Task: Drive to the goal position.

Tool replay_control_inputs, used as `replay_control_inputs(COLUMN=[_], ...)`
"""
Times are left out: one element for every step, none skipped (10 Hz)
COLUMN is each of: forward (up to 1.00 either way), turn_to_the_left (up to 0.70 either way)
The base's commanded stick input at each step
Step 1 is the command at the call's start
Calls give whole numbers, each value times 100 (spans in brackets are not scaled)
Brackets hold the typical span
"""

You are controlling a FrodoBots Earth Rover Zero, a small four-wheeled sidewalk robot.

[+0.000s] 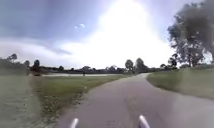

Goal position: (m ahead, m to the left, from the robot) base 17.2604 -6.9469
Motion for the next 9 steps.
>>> replay_control_inputs(forward=[70,70,70,70,70,70,70,70,70], turn_to_the_left=[0,0,0,0,0,0,0,0,0])
